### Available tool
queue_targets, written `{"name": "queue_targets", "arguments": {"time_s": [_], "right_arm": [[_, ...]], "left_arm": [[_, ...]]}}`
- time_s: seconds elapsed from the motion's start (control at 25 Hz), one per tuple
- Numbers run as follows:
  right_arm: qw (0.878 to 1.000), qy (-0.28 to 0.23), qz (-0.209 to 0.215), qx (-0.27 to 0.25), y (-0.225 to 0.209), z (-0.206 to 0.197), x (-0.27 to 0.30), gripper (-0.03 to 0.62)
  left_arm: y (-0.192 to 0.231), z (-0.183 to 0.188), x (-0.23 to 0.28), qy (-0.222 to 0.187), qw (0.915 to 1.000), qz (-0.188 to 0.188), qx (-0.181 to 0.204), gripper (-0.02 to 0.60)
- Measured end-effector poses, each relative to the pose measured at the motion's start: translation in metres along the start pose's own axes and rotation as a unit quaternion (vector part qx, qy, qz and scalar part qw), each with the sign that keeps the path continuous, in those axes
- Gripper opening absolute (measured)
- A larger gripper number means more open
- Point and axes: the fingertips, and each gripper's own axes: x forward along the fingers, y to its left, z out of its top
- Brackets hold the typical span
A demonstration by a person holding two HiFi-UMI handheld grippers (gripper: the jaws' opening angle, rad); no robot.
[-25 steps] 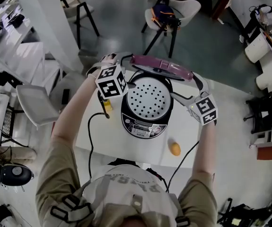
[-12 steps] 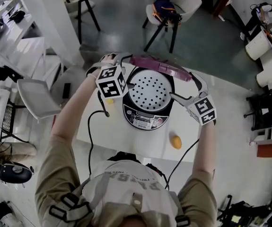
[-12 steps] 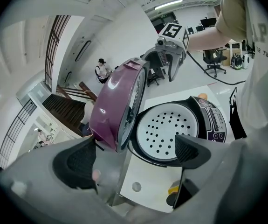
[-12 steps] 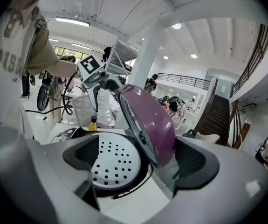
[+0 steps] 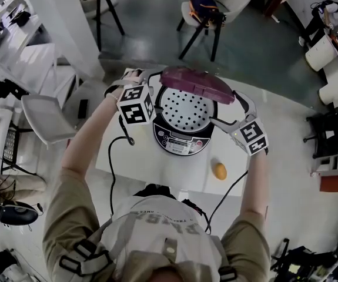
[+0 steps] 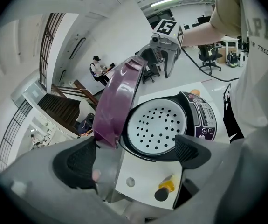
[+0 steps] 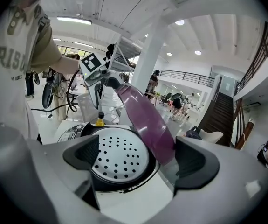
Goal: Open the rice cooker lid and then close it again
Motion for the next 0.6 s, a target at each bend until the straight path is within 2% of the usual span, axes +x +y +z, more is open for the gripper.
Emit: {"name": "queue_targets", "arguments": {"time_s": [0.44, 0.6], "right_arm": [[1.0, 0.021, 0.022, -0.005, 0.025, -0.018, -0.001, 0.485], [0.999, 0.032, 0.034, -0.006, 0.035, -0.025, -0.002, 0.485]], "left_arm": [[-0.032, -0.011, 0.002, 0.02, 0.9995, -0.02, 0.017, 0.545], [-0.044, -0.015, 0.003, 0.021, 0.9992, -0.032, 0.012, 0.546]]}}
